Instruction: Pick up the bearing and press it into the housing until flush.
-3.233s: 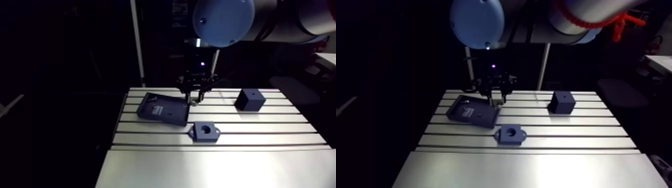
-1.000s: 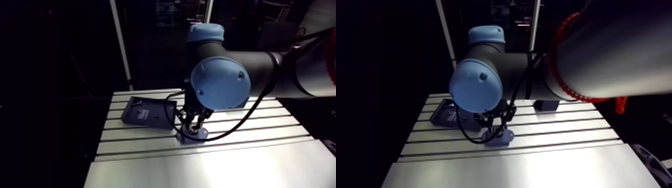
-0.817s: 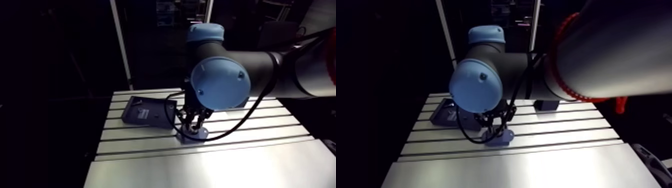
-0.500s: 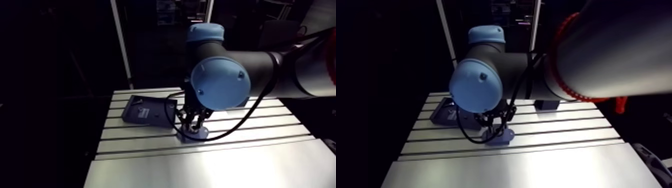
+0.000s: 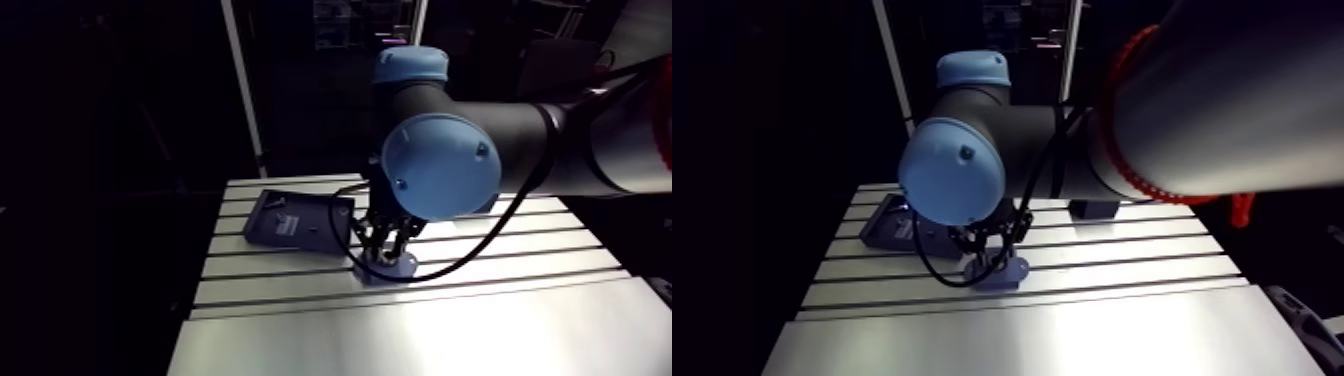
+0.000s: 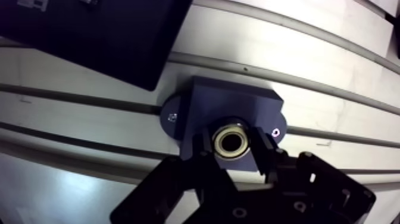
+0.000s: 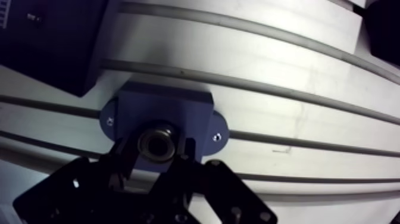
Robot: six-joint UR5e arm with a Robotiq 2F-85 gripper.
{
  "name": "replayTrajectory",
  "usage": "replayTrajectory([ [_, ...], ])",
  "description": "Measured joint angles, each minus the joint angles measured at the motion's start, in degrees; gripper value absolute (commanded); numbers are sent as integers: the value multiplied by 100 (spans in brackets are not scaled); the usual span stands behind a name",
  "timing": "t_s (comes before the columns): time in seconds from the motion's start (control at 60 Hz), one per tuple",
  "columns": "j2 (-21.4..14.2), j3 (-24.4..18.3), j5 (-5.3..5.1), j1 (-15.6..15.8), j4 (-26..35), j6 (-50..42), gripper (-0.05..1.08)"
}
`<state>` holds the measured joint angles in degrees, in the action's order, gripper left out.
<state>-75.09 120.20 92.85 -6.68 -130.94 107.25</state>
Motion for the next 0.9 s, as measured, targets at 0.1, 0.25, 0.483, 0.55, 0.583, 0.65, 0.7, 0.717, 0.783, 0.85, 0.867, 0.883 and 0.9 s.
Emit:
replayTrajectory([
  [0.1,-4,1,0,0,0,2,66],
  [0.25,-7,6,0,-1,1,3,66],
  [0.483,-8,17,-2,-3,2,12,66],
  [0.55,-7,19,-4,-5,2,14,66],
  [0.583,-8,21,-5,-6,2,15,66],
  [0.65,-9,23,-7,-8,1,17,66],
  [0.7,-9,24,-7,-11,-1,18,66],
  [0.717,-9,24,-7,-11,-2,18,66],
  [0.783,-8,25,-8,-16,-4,22,66],
  [0.85,-9,24,-8,-19,-5,24,66],
  [0.867,-8,23,-8,-20,-5,25,66],
  [0.883,-8,23,-9,-21,-6,25,66],
  [0.9,-8,22,-9,-21,-6,25,66],
])
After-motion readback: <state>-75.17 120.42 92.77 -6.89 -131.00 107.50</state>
